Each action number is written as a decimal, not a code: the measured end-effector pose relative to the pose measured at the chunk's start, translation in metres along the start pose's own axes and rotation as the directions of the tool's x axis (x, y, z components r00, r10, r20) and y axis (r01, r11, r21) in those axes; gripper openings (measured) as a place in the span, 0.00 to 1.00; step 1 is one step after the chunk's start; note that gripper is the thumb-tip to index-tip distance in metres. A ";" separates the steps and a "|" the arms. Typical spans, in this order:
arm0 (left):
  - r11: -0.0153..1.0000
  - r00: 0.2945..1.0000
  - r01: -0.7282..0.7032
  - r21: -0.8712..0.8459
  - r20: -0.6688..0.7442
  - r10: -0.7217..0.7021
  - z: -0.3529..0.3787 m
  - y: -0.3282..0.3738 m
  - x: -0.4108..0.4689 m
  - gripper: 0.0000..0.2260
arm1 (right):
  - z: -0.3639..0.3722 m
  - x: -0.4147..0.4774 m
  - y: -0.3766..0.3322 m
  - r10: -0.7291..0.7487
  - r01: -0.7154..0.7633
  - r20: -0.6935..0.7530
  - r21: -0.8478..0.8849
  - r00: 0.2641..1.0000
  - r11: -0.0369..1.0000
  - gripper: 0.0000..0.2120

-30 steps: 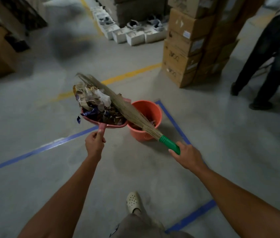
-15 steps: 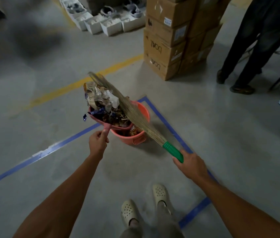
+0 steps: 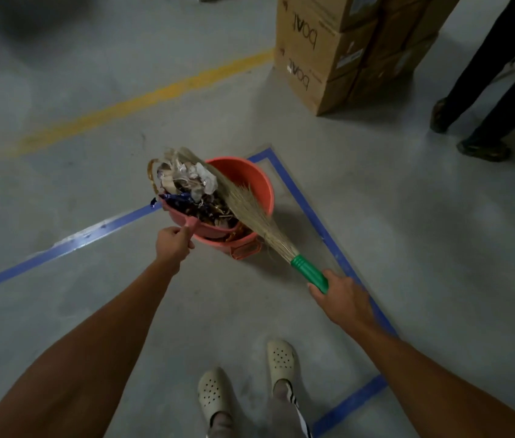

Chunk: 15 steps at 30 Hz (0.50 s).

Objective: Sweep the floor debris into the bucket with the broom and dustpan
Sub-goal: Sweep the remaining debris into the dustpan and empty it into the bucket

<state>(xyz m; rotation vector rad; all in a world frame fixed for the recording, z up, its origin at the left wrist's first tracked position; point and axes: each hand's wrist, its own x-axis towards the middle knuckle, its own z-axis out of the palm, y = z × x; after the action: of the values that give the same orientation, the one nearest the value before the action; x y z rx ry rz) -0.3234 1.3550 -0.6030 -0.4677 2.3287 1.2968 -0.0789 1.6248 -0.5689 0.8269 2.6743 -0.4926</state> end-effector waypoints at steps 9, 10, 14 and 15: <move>0.958 1.000 -0.022 0.286 0.007 0.020 0.027 0.000 0.053 0.17 | 0.023 0.051 -0.007 0.003 0.003 0.083 -0.075 0.997 0.997 0.19; 0.952 0.999 -0.048 0.302 0.017 0.045 0.029 0.004 0.055 0.15 | 0.023 0.054 -0.010 0.008 0.000 0.085 -0.086 0.996 0.996 0.19; 0.914 0.989 -0.150 0.378 0.047 0.143 0.034 0.018 0.055 0.14 | 0.017 0.060 -0.023 0.049 -0.044 0.050 -0.104 0.998 0.994 0.16; 0.897 0.984 -0.174 0.407 0.045 0.171 0.036 0.022 0.054 0.16 | 0.015 0.061 -0.025 0.060 -0.056 0.035 -0.115 0.998 0.992 0.16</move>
<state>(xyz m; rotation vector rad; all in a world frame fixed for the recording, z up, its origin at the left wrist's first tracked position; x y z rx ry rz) -0.3728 1.3922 -0.6322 -0.1190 2.5901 0.8340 -0.1390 1.6287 -0.5992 0.8510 2.6081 -0.3353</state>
